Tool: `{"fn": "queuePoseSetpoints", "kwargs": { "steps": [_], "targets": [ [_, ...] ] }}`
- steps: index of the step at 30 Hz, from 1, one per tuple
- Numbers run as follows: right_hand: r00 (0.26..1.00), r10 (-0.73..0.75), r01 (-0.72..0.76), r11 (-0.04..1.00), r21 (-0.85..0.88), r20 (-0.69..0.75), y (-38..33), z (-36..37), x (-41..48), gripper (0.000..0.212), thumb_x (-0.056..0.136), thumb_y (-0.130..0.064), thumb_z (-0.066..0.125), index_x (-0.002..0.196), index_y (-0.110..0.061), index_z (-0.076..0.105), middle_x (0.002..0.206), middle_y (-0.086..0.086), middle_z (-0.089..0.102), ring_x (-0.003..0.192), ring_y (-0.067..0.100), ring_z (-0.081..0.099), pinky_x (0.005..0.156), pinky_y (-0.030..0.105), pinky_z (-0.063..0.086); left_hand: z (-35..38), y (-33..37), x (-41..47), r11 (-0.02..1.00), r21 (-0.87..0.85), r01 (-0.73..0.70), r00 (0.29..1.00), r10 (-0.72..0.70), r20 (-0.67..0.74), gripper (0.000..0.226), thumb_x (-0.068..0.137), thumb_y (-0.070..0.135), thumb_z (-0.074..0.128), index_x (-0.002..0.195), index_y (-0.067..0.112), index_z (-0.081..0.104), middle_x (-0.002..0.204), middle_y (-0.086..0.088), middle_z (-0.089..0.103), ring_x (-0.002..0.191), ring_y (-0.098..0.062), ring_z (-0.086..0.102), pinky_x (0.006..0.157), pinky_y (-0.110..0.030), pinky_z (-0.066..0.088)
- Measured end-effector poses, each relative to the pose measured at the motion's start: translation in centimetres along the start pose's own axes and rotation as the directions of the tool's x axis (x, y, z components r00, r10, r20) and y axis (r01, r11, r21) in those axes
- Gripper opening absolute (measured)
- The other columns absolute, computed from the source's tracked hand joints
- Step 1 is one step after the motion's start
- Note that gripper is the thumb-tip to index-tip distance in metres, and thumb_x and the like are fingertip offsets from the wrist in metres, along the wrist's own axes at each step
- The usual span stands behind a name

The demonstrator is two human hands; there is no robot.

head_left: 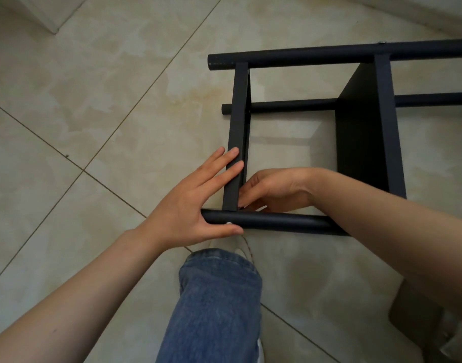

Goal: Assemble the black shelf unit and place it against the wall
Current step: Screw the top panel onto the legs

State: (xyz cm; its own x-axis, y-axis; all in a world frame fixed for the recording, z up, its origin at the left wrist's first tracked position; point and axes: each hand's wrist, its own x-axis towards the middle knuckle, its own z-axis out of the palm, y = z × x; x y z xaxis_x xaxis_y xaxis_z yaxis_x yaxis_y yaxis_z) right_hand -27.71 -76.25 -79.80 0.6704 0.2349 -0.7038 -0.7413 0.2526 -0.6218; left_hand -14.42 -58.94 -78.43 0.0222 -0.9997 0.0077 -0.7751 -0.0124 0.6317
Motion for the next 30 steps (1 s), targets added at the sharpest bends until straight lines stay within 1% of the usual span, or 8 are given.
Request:
{"fn": "queuePoseSetpoints", "kwargs": {
  "steps": [5, 8, 14, 18, 21, 24, 28, 30],
  "targets": [
    [0.999, -0.002, -0.001, 0.998, -0.055, -0.053, -0.3, 0.3, -0.4, 0.018, 0.094, -0.019, 0.062, 0.104, -0.01, 0.075, 0.117, 0.01, 0.071, 0.106, 0.02, 0.066, 0.103, 0.035, 0.049, 0.0, 0.1, -0.1, 1.0, -0.02, 0.022, 1.0, -0.022, 0.005, 0.095, 0.081, 0.055, 0.072, 0.157, 0.015, 0.031, 0.168, 0.002, 0.018, 0.156, -0.014, 0.009, 0.125, -0.029, 0.017],
    [0.998, -0.026, 0.022, 0.997, -0.075, -0.05, -0.2, 0.8, -0.6, 0.018, 0.096, -0.015, 0.059, 0.091, -0.013, 0.075, 0.109, 0.01, 0.07, 0.103, 0.021, 0.065, 0.101, 0.036, 0.048, 0.2, 0.1, -0.2, 0.999, -0.028, 0.03, 1.0, -0.03, -0.001, 0.095, 0.081, 0.055, 0.072, 0.157, 0.016, 0.031, 0.168, 0.004, 0.017, 0.156, -0.012, 0.01, 0.125, -0.029, 0.017],
    [0.997, -0.033, 0.027, 0.996, -0.083, -0.074, -0.3, 1.3, -0.5, 0.019, 0.094, -0.009, 0.058, 0.086, -0.011, 0.075, 0.099, 0.007, 0.071, 0.097, 0.018, 0.066, 0.101, 0.037, 0.048, 0.6, 0.4, -0.7, 0.995, -0.074, 0.068, 0.997, -0.071, -0.039, 0.093, 0.079, 0.056, 0.073, 0.156, 0.02, 0.033, 0.167, 0.007, 0.019, 0.154, -0.011, 0.016, 0.124, -0.032, 0.022],
    [0.994, -0.044, 0.032, 0.992, -0.12, -0.099, -0.4, 1.6, -0.5, 0.016, 0.093, -0.011, 0.059, 0.088, -0.009, 0.074, 0.099, 0.01, 0.073, 0.096, 0.019, 0.067, 0.104, 0.04, 0.047, 1.4, 1.3, -1.6, 0.968, -0.18, 0.177, 0.976, -0.196, -0.094, 0.092, 0.075, 0.053, 0.076, 0.155, 0.029, 0.036, 0.165, 0.014, 0.023, 0.152, -0.004, 0.02, 0.123, -0.025, 0.022],
    [0.98, -0.111, 0.067, 0.966, -0.251, -0.164, -0.6, 1.8, -1.1, 0.02, 0.095, -0.02, 0.062, 0.101, -0.005, 0.074, 0.105, 0.008, 0.075, 0.1, 0.019, 0.07, 0.101, 0.039, 0.051, 2.4, 2.4, -2.5, 0.83, -0.402, 0.387, 0.879, -0.463, -0.11, 0.106, 0.066, 0.056, 0.083, 0.154, 0.049, 0.024, 0.159, 0.027, 0.03, 0.145, 0.01, 0.026, 0.12, -0.023, 0.028],
    [0.951, -0.194, 0.076, 0.901, -0.427, -0.239, -0.8, 2.3, -2.2, 0.024, 0.098, -0.024, 0.058, 0.102, -0.008, 0.074, 0.102, 0.007, 0.075, 0.099, 0.019, 0.069, 0.093, 0.036, 0.055, 3.7, 3.5, -3.0, 0.582, -0.675, 0.454, 0.754, -0.655, -0.058, 0.119, 0.062, 0.04, 0.091, 0.153, 0.051, 0.015, 0.151, 0.019, 0.044, 0.133, 0.011, 0.045, 0.115, -0.029, 0.039],
    [0.922, -0.288, 0.089, 0.808, -0.583, -0.257, -0.6, 3.0, -4.3, 0.022, 0.1, -0.028, 0.054, 0.104, -0.017, 0.073, 0.091, -0.008, 0.069, 0.084, 0.003, 0.062, 0.08, 0.022, 0.05, 5.2, 4.4, -2.8, 0.377, -0.786, 0.49, 0.66, -0.75, 0.052, 0.108, 0.066, 0.044, 0.081, 0.156, 0.033, 0.024, 0.14, 0.01, 0.055, 0.104, 0.022, 0.058, 0.086, -0.003, 0.046],
    [0.917, -0.302, 0.085, 0.786, -0.612, -0.262, -0.4, 3.3, -5.3, 0.023, 0.101, -0.029, 0.053, 0.112, -0.021, 0.071, 0.099, -0.013, 0.068, 0.089, 0.0, 0.061, 0.082, 0.016, 0.048, 5.6, 5.0, -2.7, 0.359, -0.779, 0.515, 0.678, -0.726, 0.114, 0.098, 0.072, 0.059, 0.073, 0.155, 0.023, 0.035, 0.138, 0.009, 0.058, 0.113, 0.016, 0.057, 0.094, -0.004, 0.045]
  ]
}}
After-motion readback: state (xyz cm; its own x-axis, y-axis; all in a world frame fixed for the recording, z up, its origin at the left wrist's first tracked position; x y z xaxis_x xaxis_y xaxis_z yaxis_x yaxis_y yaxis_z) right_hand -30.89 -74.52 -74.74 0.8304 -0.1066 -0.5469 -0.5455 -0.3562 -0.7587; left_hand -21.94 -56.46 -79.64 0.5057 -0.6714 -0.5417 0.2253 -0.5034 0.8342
